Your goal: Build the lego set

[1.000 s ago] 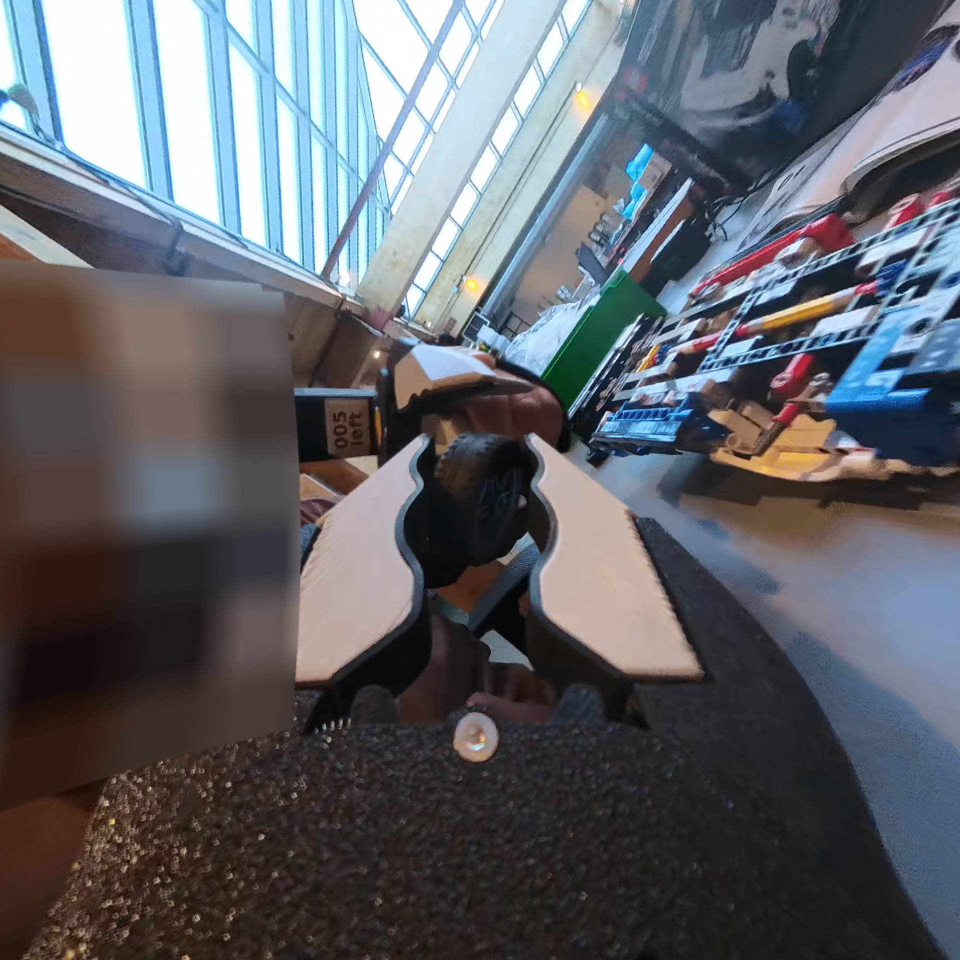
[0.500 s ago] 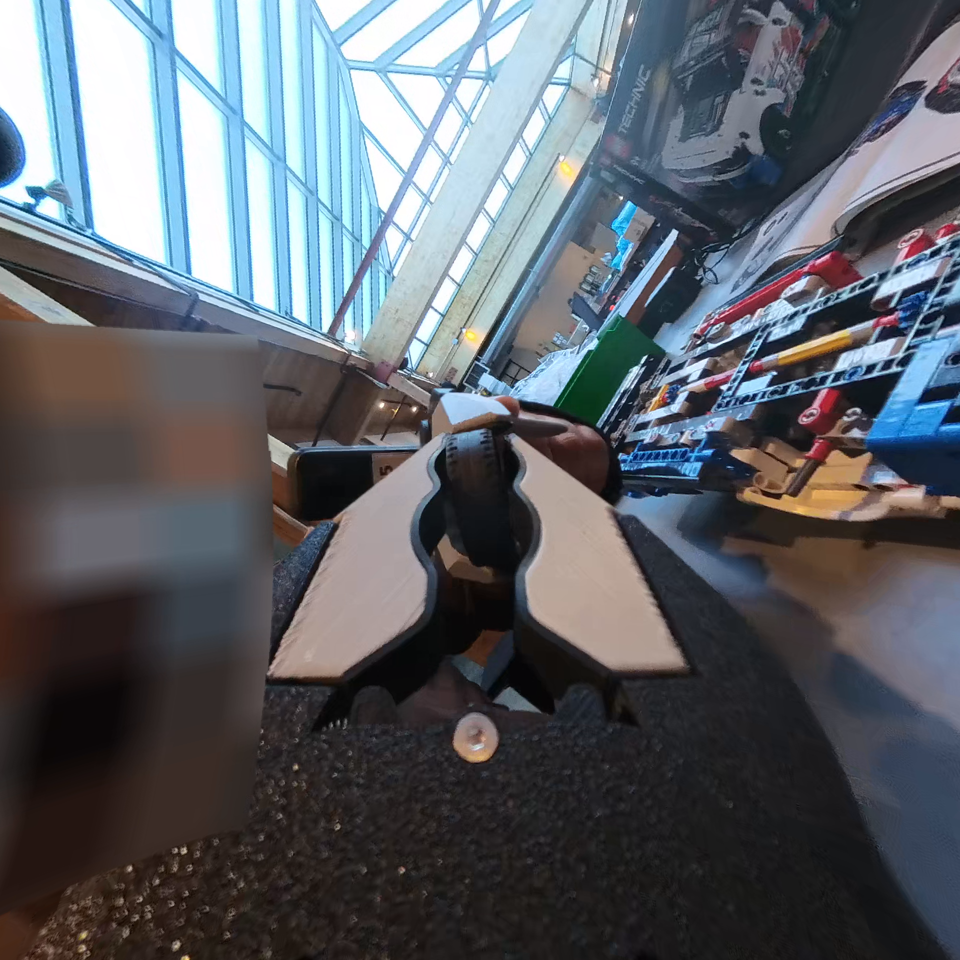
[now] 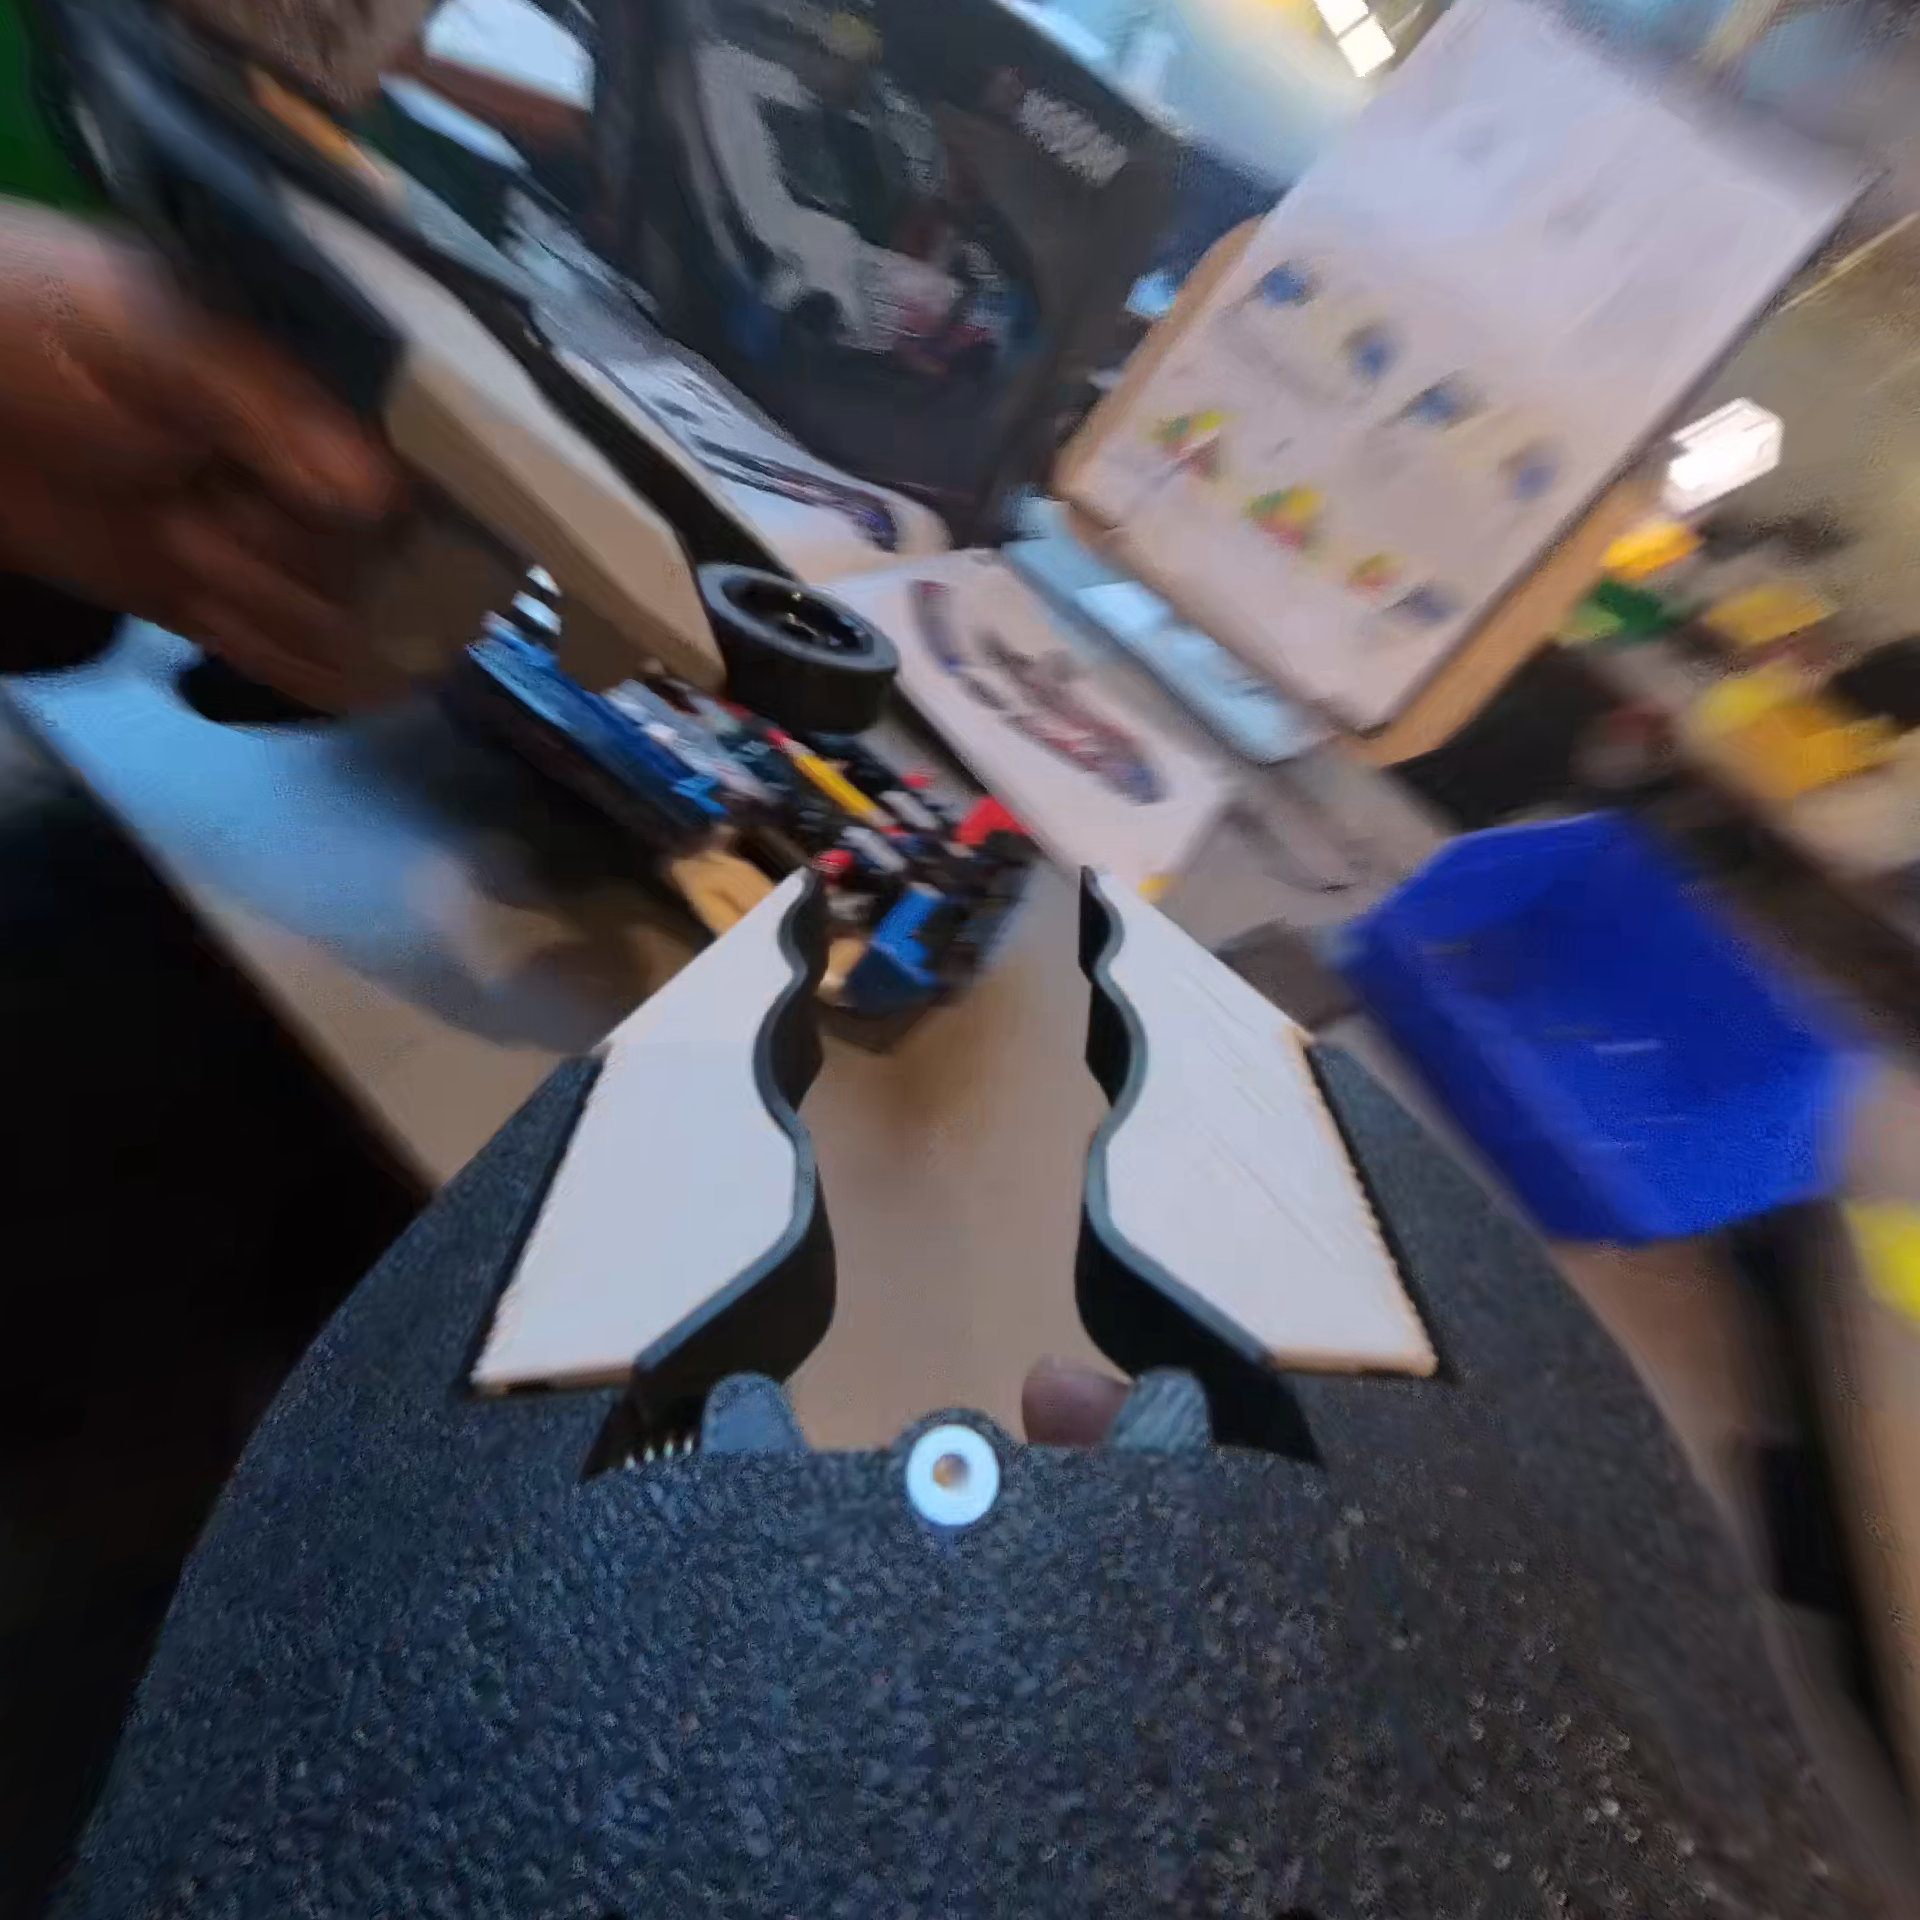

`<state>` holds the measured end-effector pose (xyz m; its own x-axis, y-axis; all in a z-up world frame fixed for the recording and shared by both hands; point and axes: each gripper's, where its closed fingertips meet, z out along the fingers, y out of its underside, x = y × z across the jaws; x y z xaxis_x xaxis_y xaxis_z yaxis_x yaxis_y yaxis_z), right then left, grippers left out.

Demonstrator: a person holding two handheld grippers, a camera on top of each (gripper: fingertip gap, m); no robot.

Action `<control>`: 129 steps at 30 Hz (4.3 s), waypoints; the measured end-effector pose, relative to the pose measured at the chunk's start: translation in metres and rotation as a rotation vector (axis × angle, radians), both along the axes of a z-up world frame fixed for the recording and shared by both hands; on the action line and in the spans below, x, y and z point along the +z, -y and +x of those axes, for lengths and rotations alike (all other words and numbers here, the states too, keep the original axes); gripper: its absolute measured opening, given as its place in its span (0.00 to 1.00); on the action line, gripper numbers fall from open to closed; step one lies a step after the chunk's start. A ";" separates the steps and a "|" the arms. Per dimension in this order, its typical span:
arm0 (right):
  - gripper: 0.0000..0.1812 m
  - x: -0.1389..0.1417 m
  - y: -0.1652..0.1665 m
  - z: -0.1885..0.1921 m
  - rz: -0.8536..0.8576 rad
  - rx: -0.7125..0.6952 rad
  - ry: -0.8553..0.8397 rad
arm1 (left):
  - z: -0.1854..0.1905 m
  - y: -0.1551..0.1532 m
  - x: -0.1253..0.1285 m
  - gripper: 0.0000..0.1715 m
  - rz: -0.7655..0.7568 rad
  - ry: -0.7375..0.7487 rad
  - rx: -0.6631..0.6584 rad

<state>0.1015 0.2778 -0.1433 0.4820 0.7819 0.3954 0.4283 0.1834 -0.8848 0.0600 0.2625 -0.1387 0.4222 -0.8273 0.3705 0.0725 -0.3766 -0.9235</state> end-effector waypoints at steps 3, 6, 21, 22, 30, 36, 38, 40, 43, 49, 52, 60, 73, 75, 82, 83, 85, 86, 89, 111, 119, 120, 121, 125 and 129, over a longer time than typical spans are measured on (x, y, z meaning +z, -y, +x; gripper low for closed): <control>0.21 0.014 0.018 -0.014 0.236 -0.071 0.046 | 0.007 0.014 0.005 0.24 -0.182 0.195 -0.041; 0.24 0.012 0.037 -0.040 0.272 -0.075 0.006 | 0.016 0.030 0.012 0.24 -0.402 0.464 -0.087; 0.22 -0.010 0.062 -0.033 0.030 -0.299 -0.236 | 0.024 0.058 -0.003 0.24 -0.669 0.907 -0.027; 0.21 -0.010 0.064 -0.033 0.034 -0.313 -0.229 | 0.025 0.060 -0.004 0.24 -0.669 0.919 -0.023; 0.21 -0.015 0.063 -0.036 0.050 -0.347 -0.210 | 0.022 0.059 -0.009 0.24 -0.715 0.941 -0.042; 0.21 -0.026 0.058 -0.039 0.036 -0.377 -0.221 | 0.020 0.054 -0.019 0.24 -0.797 1.012 -0.013; 0.22 -0.025 0.061 -0.035 0.038 -0.363 -0.238 | 0.023 0.058 -0.019 0.24 -0.804 1.008 -0.038; 0.22 -0.025 0.062 -0.033 0.054 -0.349 -0.237 | 0.027 0.061 -0.020 0.24 -0.814 0.996 -0.056; 0.22 -0.026 0.063 -0.033 0.089 -0.368 -0.213 | 0.027 0.062 -0.023 0.24 -0.826 0.981 -0.058; 0.22 -0.025 0.059 -0.037 0.080 -0.376 -0.233 | 0.022 0.060 -0.022 0.23 -0.831 0.975 -0.083; 0.22 -0.025 0.052 -0.028 0.068 -0.388 -0.282 | 0.024 0.064 -0.031 0.26 -0.811 0.849 -0.080; 0.22 -0.042 0.018 0.012 0.012 -0.484 -0.375 | 0.014 0.146 0.047 0.21 -0.775 0.699 -0.458; 0.22 -0.066 0.006 -0.004 -0.158 -0.360 -0.593 | -0.071 -0.083 -0.065 0.28 0.396 -1.024 -0.796; 0.22 -0.096 0.013 -0.012 -0.239 -0.399 -0.577 | -0.076 -0.094 -0.085 0.31 0.410 -1.100 -0.850; 0.22 -0.075 0.022 -0.037 -0.230 -0.332 -0.600 | -0.100 -0.132 -0.103 0.44 0.074 -1.133 -0.726; 0.22 -0.075 0.024 -0.039 -0.229 -0.332 -0.583 | -0.103 -0.129 -0.106 0.45 -0.023 -1.111 -0.710; 0.22 -0.077 0.027 -0.038 -0.213 -0.346 -0.546 | -0.098 -0.111 -0.104 0.38 -0.212 -1.015 -0.720; 0.22 -0.076 0.029 -0.035 -0.198 -0.354 -0.536 | -0.092 -0.106 -0.102 0.35 -0.238 -0.975 -0.701; 0.22 -0.075 0.030 -0.023 -0.179 -0.371 -0.510 | -0.085 -0.095 -0.111 0.26 -0.273 -1.019 -0.674; 0.22 -0.097 0.044 -0.027 -0.113 -0.402 -0.424 | -0.075 -0.060 -0.108 0.22 -0.213 -1.193 -0.560; 0.22 -0.094 0.038 -0.010 -0.135 -0.442 -0.500 | -0.153 -0.087 -0.075 0.49 -0.240 -1.076 -0.437; 0.22 -0.093 0.037 -0.010 -0.134 -0.438 -0.507 | -0.162 -0.085 -0.076 0.49 -0.266 -1.059 -0.436; 0.22 -0.093 0.037 -0.011 -0.135 -0.434 -0.513 | -0.168 -0.082 -0.078 0.49 -0.286 -1.046 -0.447; 0.22 -0.094 0.037 -0.017 -0.141 -0.409 -0.508 | -0.169 -0.065 -0.089 0.48 -0.367 -0.956 -0.548; 0.22 -0.096 0.042 -0.022 -0.137 -0.375 -0.487 | -0.159 -0.043 -0.113 0.43 -0.481 -0.952 -0.652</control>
